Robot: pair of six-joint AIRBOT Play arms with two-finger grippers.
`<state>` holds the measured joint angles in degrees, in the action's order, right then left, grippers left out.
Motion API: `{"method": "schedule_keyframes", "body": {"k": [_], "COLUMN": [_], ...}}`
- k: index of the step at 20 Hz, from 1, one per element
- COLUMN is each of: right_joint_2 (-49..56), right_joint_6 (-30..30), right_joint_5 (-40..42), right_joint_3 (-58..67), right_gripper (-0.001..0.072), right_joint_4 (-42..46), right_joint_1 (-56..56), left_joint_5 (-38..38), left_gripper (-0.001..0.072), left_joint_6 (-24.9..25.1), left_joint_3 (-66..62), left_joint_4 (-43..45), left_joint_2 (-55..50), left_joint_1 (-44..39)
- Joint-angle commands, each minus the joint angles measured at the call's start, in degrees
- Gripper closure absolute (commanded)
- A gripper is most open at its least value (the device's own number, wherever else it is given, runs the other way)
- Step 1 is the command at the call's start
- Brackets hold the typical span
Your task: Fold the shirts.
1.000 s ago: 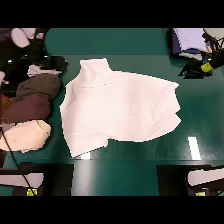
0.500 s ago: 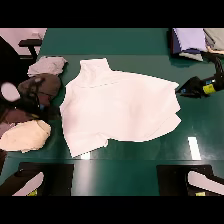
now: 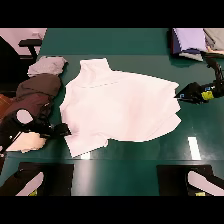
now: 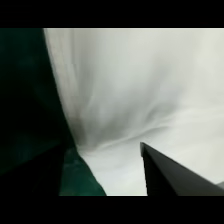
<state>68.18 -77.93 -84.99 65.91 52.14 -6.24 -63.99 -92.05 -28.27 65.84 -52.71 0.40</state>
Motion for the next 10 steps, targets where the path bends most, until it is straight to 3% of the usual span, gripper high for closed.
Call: {"method": "schedule_keyframes", "body": {"k": [1,2,4,7,10], "right_joint_2": [-0.20,-0.22,-0.20,-0.52,-4.11], "right_joint_6": [0.02,0.02,0.04,0.00,-0.11], "right_joint_5": [0.50,0.37,-1.03,-3.48,-0.92], "right_joint_3": [-0.22,-0.22,-0.26,-0.92,-9.88], "right_gripper": [0.0325,0.0325,0.0325,0.0324,0.0325], "right_joint_4": [-0.11,-0.07,0.81,6.12,10.69], "right_joint_1": [-0.02,-0.04,-0.72,-3.41,-9.25], "left_joint_5": [2.12,2.29,2.12,-1.09,-2.62], "left_gripper": [0.0165,0.0227,0.0685,0.0680,0.0680], "left_joint_6": [0.98,0.96,0.98,2.62,4.07], "left_joint_3": [2.01,1.97,1.44,-2.49,-7.89], "left_joint_4": [-4.20,-4.70,-5.09,-5.03,-5.03], "left_joint_2": [0.09,0.11,0.11,0.31,0.39], "left_joint_1": [-0.07,-0.07,-0.07,-0.07,-0.07]}}
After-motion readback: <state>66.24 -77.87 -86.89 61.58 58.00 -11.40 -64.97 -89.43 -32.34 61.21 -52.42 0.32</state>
